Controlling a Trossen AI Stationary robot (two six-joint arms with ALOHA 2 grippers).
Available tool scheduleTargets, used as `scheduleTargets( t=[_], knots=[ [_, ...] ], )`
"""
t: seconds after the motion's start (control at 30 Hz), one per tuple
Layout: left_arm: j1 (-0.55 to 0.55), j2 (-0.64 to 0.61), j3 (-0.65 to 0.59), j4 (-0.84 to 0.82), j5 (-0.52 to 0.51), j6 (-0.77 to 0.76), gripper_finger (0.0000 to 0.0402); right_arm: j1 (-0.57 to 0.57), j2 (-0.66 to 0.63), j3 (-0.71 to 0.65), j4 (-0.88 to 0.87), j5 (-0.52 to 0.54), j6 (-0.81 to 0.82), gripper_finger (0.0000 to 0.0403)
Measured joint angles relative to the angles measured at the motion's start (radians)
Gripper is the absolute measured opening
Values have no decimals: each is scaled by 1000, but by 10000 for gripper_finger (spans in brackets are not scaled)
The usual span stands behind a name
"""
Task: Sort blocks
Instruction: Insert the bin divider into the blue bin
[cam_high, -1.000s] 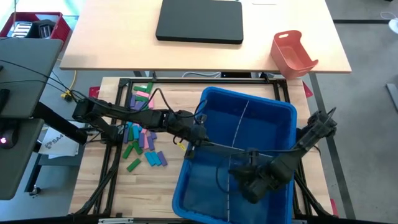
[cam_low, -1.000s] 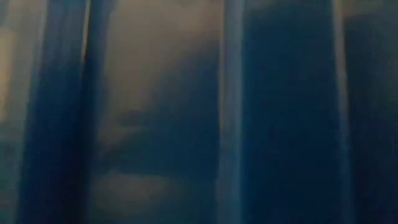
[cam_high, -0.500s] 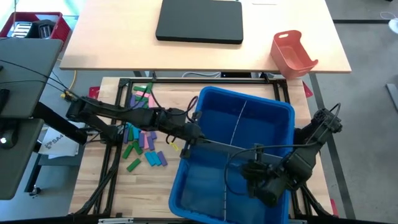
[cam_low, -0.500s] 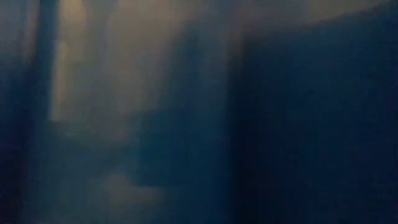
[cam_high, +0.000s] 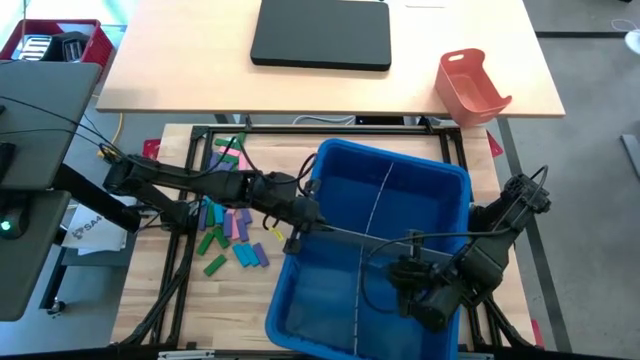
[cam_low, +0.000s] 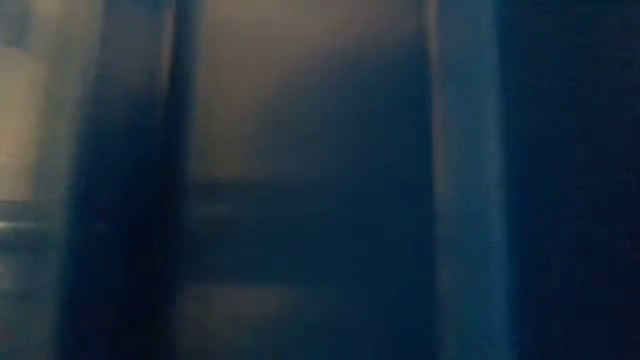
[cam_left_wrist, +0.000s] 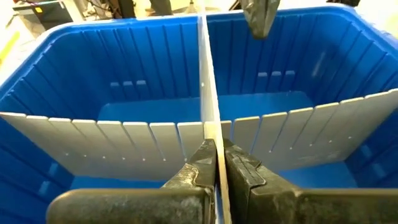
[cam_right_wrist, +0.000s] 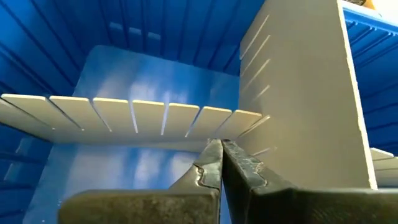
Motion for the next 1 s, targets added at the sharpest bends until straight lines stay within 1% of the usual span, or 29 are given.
scheduleTargets(
  t=[0.13, 0.27, 0.63, 0.8, 1.0],
  knots=[
    [-4, 36, 2, -7, 60, -21, 8, 1, 0, 0, -3, 5, 0, 0],
    [-7, 67, -1, -20, 60, -23, 8, 1, 0, -4, -9, 14, 1, 0],
    [-5, 95, -1, 0, 47, -25, 8, 1, 0, -4, -11, 15, 19, 0],
    [-6, 141, -5, -21, 40, -26, 8, 1, 0, -4, -11, 23, 19, 0],
    [-6, 164, -4, -15, 41, -27, 8, 1, 0, -4, -11, 25, 27, 0]
  ],
)
